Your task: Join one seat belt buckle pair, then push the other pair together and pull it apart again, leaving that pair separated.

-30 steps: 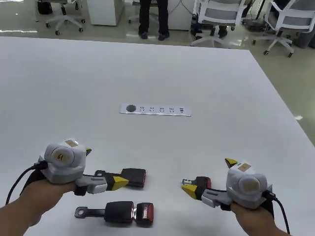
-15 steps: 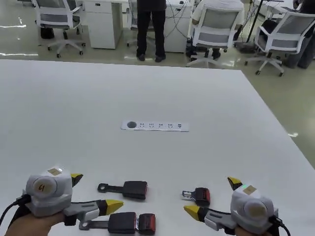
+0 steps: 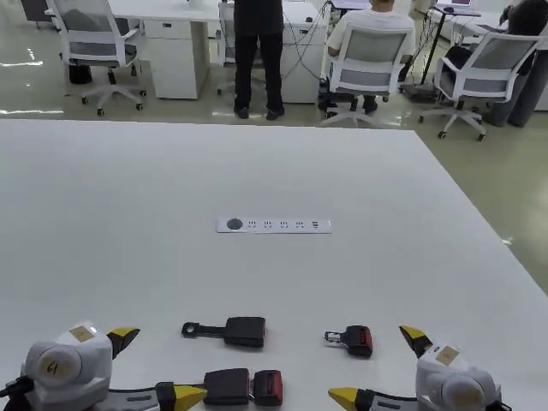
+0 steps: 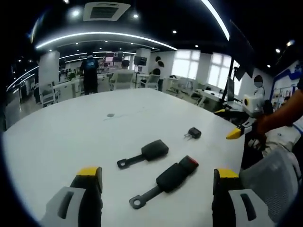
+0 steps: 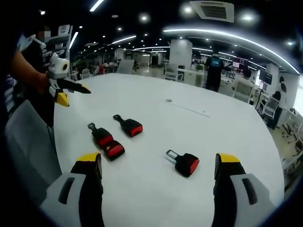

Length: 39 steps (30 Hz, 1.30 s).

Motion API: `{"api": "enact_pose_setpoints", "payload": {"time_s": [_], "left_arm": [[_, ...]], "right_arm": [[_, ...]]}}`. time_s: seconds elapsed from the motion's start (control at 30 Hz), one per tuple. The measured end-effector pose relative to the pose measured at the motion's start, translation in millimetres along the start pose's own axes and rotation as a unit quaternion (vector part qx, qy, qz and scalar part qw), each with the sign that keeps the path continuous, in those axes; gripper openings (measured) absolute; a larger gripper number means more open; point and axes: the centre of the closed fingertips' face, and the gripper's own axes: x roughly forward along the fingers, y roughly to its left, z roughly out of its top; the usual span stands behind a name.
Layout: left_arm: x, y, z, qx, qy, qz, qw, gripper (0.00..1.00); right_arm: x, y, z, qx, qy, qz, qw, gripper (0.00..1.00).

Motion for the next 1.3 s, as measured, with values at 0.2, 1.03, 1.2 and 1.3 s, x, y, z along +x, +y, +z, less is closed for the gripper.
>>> {"api": "enact_pose_setpoints", "payload": {"time_s": [0.2, 1.03, 1.2, 1.3], "left_arm": [[-11.3, 2.9, -2.4, -0.001, -0.014, 0.003, 0.9999, 1.0], [-32.1, 1.1, -7.5, -0.019, -0.024, 0.022, 0.9993, 0.99], [-31.9, 1.3, -4.6, -0.012, -0.028, 0.022, 0.9993, 0.99], [-31.9, 0.3, -4.4, -0.022, -0.03, 0.02, 0.9991, 0.99]], "right_arm": [[-9.9, 2.9, -1.1, 0.002, 0.0, -0.014, 0.9999, 1.0], [-37.7, 1.4, -15.3, 0.032, 0.001, -0.05, 0.9982, 1.0], [-39.5, 2.8, -15.4, 0.03, 0.007, -0.048, 0.9984, 1.0], [-39.5, 2.8, -15.7, 0.028, 0.006, -0.049, 0.9984, 1.0]]}}
